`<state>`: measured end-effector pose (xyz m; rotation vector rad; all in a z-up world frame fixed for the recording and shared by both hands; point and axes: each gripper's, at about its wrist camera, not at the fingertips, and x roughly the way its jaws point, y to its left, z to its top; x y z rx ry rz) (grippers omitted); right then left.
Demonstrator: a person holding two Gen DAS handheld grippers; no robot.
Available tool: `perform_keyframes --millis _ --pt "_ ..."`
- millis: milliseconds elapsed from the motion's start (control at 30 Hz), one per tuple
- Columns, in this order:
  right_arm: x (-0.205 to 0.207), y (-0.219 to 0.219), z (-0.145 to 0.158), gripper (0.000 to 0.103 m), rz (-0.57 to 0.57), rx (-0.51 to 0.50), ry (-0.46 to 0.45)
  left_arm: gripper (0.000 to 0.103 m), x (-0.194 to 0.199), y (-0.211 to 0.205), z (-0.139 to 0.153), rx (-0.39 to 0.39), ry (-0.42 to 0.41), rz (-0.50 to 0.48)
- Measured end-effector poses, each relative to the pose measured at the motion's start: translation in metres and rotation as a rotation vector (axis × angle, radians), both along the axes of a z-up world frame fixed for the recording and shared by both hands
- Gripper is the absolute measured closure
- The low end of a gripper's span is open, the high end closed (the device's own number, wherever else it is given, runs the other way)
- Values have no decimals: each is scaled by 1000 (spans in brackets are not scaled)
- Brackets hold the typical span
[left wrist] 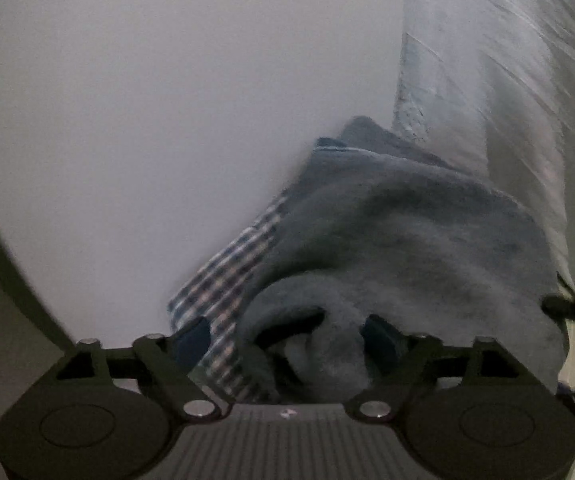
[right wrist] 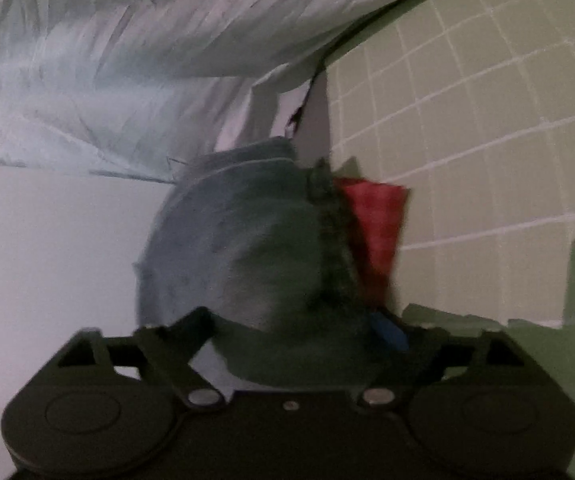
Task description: Fold clothes
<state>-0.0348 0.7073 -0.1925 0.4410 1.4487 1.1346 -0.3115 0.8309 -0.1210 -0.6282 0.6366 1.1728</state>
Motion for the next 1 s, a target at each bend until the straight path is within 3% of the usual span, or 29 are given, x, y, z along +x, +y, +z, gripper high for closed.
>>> perform_keyframes --millis 133,167,233,333,500,800,1000 --pt "-1 -16 22 10 49 9 -125 14 1 -12 10 9 -21 62" --pt "-3 -22 31 5 58 17 -167 14 4 -20 16 32 -7 57" --pt "-9 -40 53 0 76 50 -283 13 4 -38 26 74 13 35" --pt "-28 -65 89 0 119 71 -454 6 -5 -73 52 112 11 -11" --pt "-59 -116 136 0 124 89 -661 0 -7 -140 93 182 -11 -81" --pt "-104 -223 176 0 109 99 -805 0 -33 -266 136 210 -78 -104" --pt "-142 -287 182 0 102 96 -936 0 -46 -329 134 180 -79 -101"
